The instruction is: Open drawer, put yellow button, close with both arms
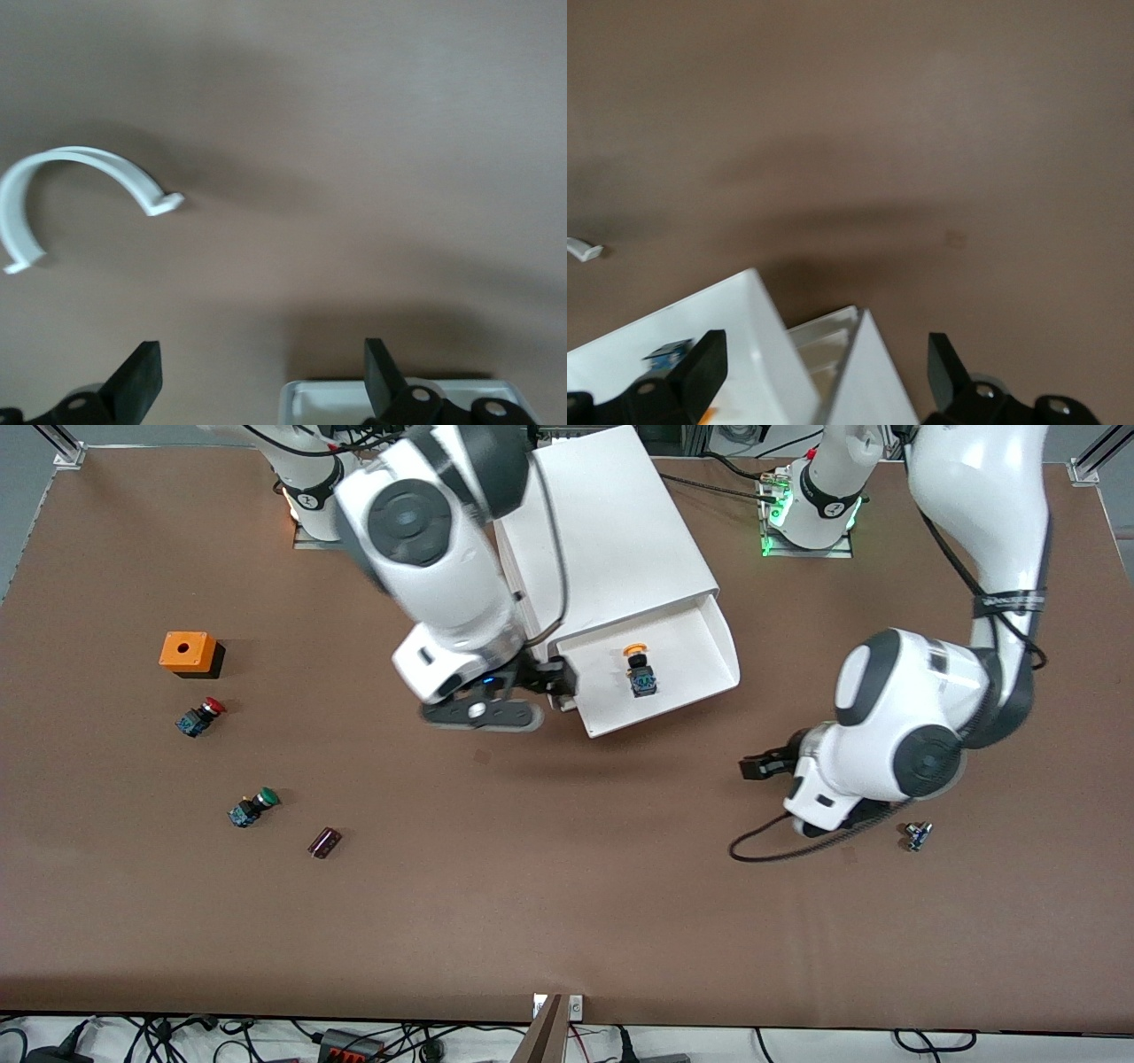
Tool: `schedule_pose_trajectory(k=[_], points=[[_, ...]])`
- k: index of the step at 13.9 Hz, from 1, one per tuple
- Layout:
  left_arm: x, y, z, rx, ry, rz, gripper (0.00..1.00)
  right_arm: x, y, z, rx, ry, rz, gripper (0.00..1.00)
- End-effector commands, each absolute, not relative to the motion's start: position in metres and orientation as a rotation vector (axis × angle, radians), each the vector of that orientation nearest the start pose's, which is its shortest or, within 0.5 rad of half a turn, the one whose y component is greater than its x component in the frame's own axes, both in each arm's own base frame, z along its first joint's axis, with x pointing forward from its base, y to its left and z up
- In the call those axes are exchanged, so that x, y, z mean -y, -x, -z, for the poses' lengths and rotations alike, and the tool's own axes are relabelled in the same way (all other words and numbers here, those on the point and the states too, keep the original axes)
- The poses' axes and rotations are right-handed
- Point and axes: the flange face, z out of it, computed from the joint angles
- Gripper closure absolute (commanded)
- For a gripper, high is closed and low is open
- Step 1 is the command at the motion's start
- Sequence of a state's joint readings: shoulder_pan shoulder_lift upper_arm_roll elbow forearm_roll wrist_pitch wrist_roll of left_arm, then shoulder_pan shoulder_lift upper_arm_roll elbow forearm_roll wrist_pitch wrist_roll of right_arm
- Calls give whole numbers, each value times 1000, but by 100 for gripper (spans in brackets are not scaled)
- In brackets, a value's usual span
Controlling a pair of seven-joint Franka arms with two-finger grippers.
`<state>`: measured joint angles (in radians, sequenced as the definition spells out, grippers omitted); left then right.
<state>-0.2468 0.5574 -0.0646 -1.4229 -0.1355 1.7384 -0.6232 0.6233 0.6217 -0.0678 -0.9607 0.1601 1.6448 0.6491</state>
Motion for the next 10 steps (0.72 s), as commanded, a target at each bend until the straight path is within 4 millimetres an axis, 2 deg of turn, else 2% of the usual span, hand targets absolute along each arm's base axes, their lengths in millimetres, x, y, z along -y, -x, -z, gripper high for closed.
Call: schedule_pose_trajectory(k=[1, 3, 5, 6, 7, 9, 10], points=[[259, -612, -358, 591, 3082, -342, 0, -349, -628, -514, -62, 3057, -104, 0], [292, -592, -346, 596, 3062, -348, 0, -288, -653, -507, -29, 3086, -150, 0], [323, -572, -340, 618, 3054, -328, 0, -211, -682, -500, 22, 3087, -155, 0], [326, -567, -341, 617, 3054, -326, 0, -176, -691, -501, 29, 3082, -151, 0], [327, -562, -345, 620, 3059, -336, 0, -149, -698, -501, 8, 3079, -148, 0], [342, -543, -350, 552, 3081, -367, 0, -99, -703, -504, -82, 3079, -169, 0], [345, -539, -350, 542, 3080, -374, 0, -84, -701, -504, -94, 3097, -205, 0]])
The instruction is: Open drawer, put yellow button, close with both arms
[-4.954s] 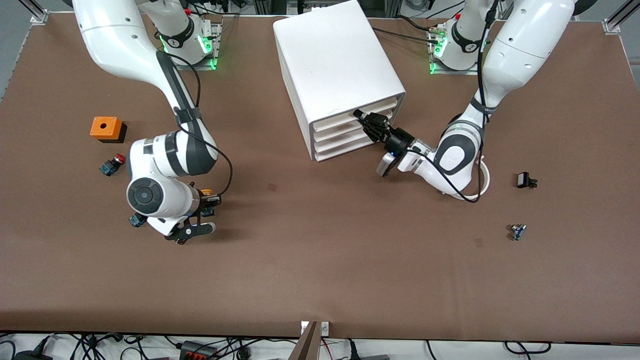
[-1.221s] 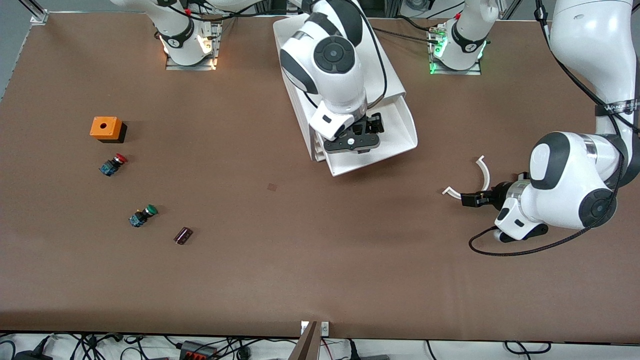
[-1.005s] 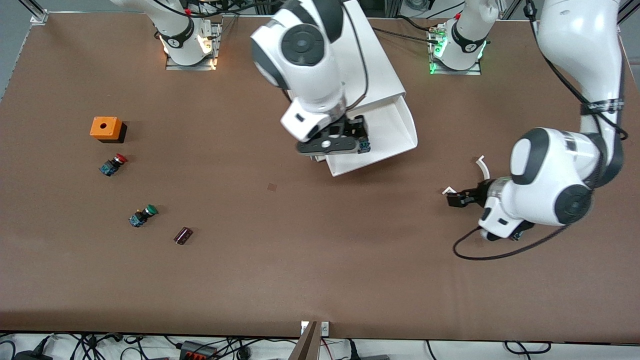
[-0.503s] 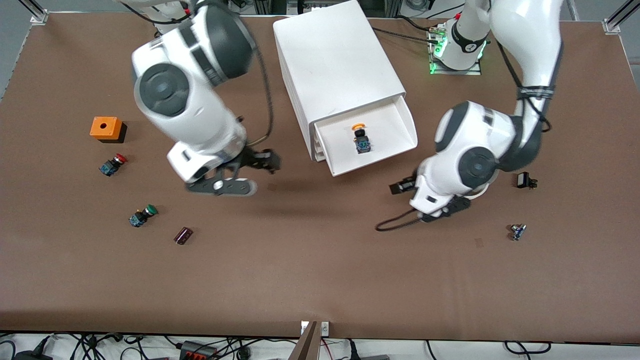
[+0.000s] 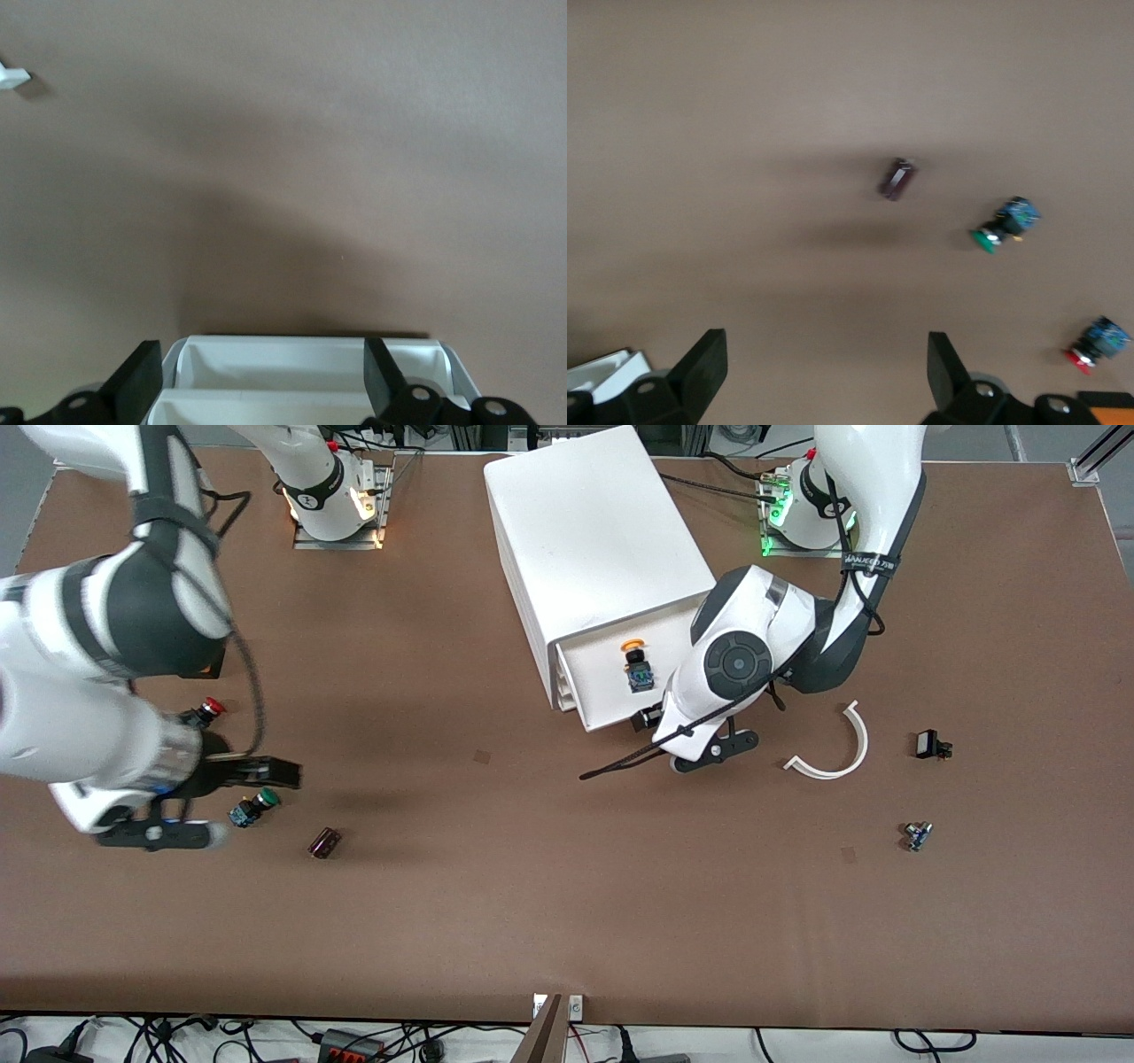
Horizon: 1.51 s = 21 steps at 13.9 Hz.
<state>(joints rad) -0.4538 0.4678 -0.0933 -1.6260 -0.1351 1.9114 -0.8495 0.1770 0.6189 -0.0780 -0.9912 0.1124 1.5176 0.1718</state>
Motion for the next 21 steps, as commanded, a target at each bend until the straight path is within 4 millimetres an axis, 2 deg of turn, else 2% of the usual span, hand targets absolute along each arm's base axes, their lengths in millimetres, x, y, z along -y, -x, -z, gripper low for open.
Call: schedule_pose_trajectory(k=[1, 4, 6, 9, 13, 15, 17, 18, 21], points=[[354, -532, -351, 515, 3084, -387, 0, -77, -700, -506, -90, 3132, -207, 0], [373, -507, -337, 438, 3077, -443, 0, -72, -690, -535, -106, 3217, -129, 0], [380, -501, -340, 447, 3094, -493, 0, -45, -676, -540, -168, 3224, -139, 0], [384, -492, -342, 435, 3082, -558, 0, -7, -655, -557, -202, 3191, -27, 0], [395, -480, -346, 395, 3087, -617, 0, 35, -630, -585, -149, 3178, 11, 0], [401, -473, -346, 384, 3087, -669, 0, 57, -619, -597, -69, 3180, 34, 0], [401, -469, -347, 372, 3072, -688, 0, 54, -614, -608, -53, 3185, 46, 0], [401, -469, -347, 373, 3073, -690, 0, 43, -613, -609, -26, 3190, 46, 0], [401, -471, -350, 374, 3077, -686, 0, 45, -612, -611, -45, 3207, 46, 0]])
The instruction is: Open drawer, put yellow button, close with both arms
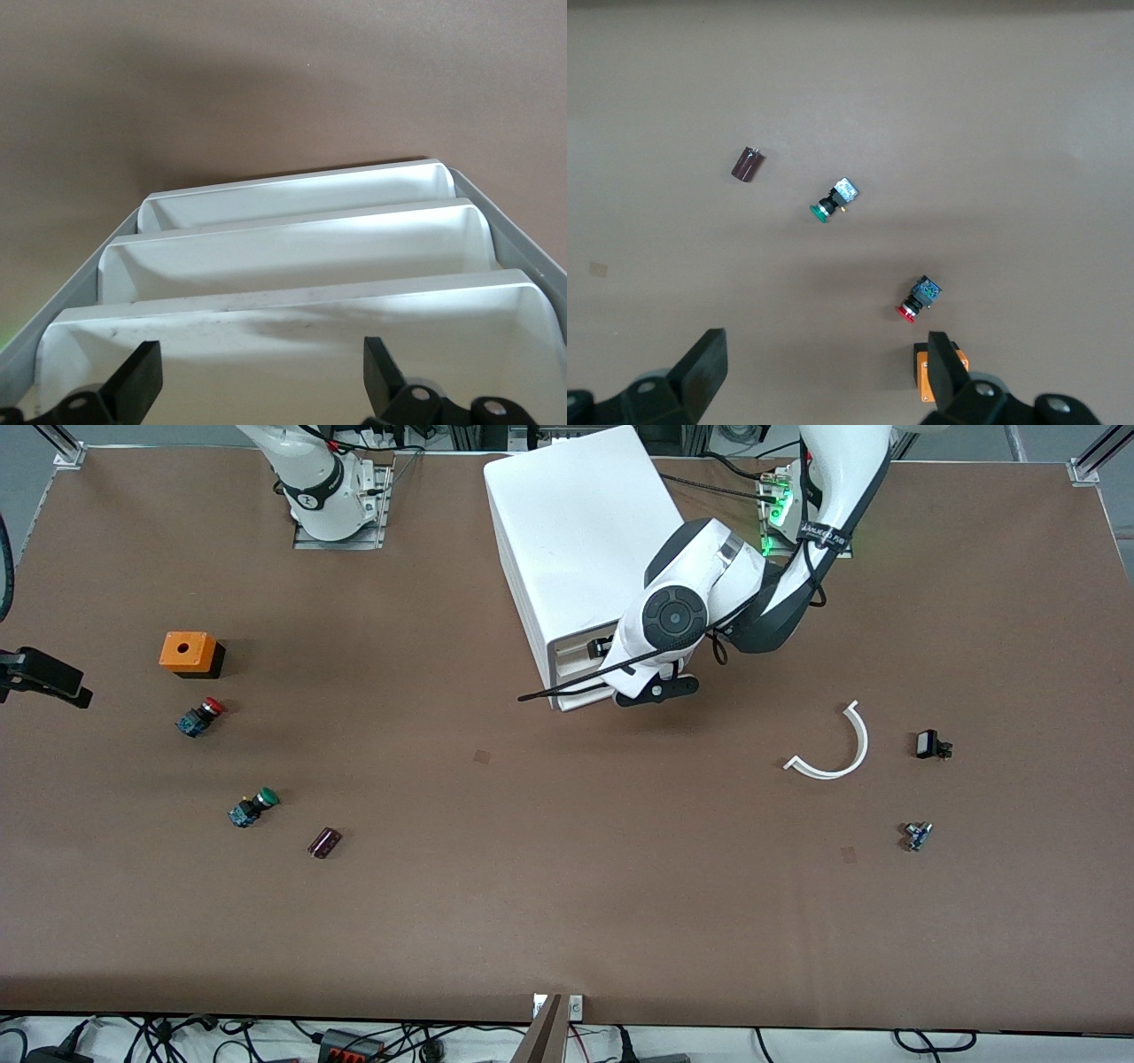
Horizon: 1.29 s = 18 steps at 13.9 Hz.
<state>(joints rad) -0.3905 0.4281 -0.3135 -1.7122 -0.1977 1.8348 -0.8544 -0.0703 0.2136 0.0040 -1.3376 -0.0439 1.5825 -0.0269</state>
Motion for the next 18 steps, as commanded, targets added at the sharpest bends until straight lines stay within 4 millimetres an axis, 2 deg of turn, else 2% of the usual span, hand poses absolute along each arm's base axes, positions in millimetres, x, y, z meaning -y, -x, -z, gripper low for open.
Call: schedule_pose_trajectory(k=[1, 4, 5, 7, 9, 10, 12, 13, 15, 17, 18], points=[[396, -478, -357, 375, 3080, -666, 0, 47, -611, -612, -50, 3206, 49, 0], [361, -520, -379, 458, 3101, -550, 0, 46, -606, -609, -38, 3206, 31, 0], [349, -534, -389, 440, 3088, -442, 0, 46, -602, -606, -35, 3208, 19, 0], [317, -558, -396, 382, 3048, -302, 0, 45, -587, -599, -31, 3207, 31, 0], [267, -584, -400, 279, 3054, -283, 0, 44, -569, -591, -25, 3206, 65, 0], [235, -599, -409, 213, 3071, -292, 0, 45, -562, -588, -29, 3205, 56, 0], [172, -619, -421, 29, 3087, -333, 0, 43, -559, -588, -30, 3203, 37, 0], [148, -626, -421, -36, 3100, -337, 0, 42, -559, -590, -31, 3203, 39, 0], [115, -631, -429, -131, 3107, -326, 0, 42, -561, -591, -29, 3203, 42, 0], [85, -630, -447, -286, 3114, -285, 0, 40, -563, -595, -24, 3202, 54, 0], [68, -628, -459, -308, 3115, -261, 0, 40, -563, -597, -25, 3201, 61, 0]])
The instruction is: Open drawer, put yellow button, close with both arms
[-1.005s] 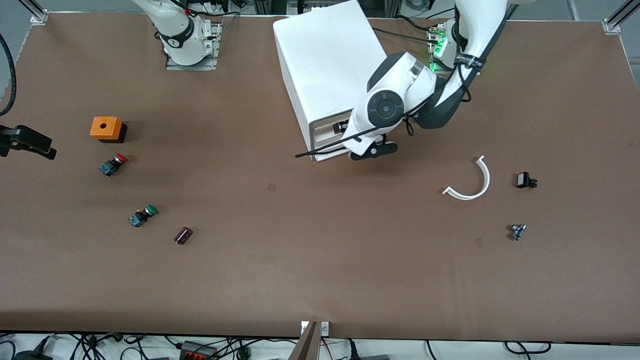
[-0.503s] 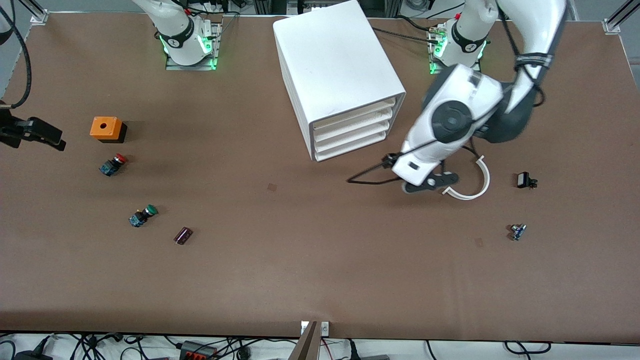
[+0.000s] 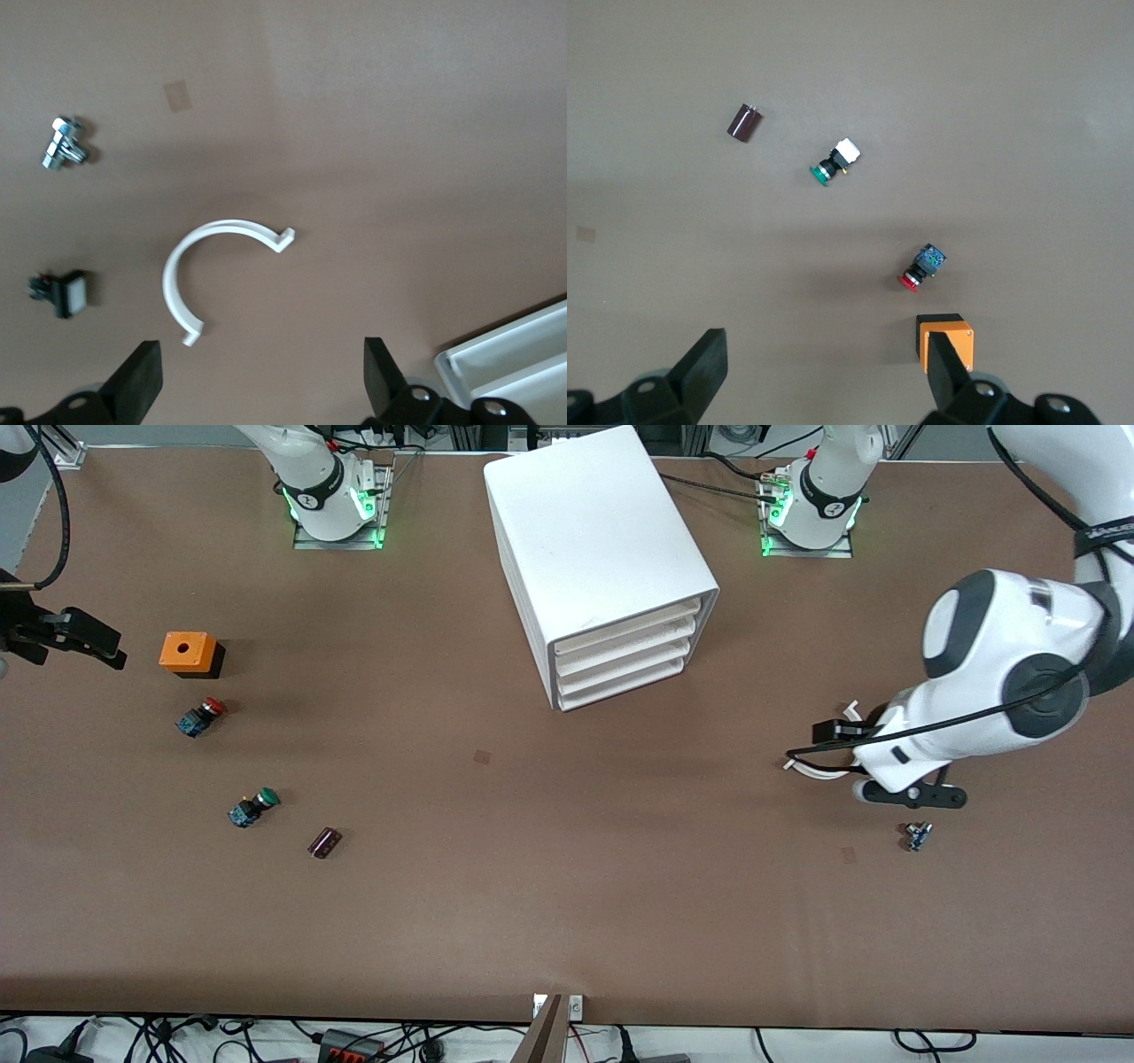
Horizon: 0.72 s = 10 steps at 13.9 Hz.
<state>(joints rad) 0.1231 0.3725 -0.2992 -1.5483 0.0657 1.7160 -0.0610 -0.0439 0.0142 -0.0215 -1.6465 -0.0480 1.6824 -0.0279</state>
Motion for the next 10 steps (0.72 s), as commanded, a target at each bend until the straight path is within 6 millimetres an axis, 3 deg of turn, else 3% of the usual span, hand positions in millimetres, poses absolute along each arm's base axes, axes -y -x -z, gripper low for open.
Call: schedule_pose_trajectory(k=[1, 4, 7, 8, 10], points=[[54, -621, -474, -340, 3100, -228, 0, 41, -563, -598, -31, 3196, 64, 0], [36, -585, -522, -330, 3124, -132, 0, 37, -562, -601, -9, 3199, 67, 0], [35, -559, -565, -312, 3133, -27, 0, 36, -558, -602, 2, 3201, 37, 0], [34, -552, -573, -293, 3133, -7, 0, 36, -557, -603, 2, 3199, 32, 0], [31, -552, -568, -277, 3131, -33, 0, 36, -558, -602, -5, 3200, 32, 0]])
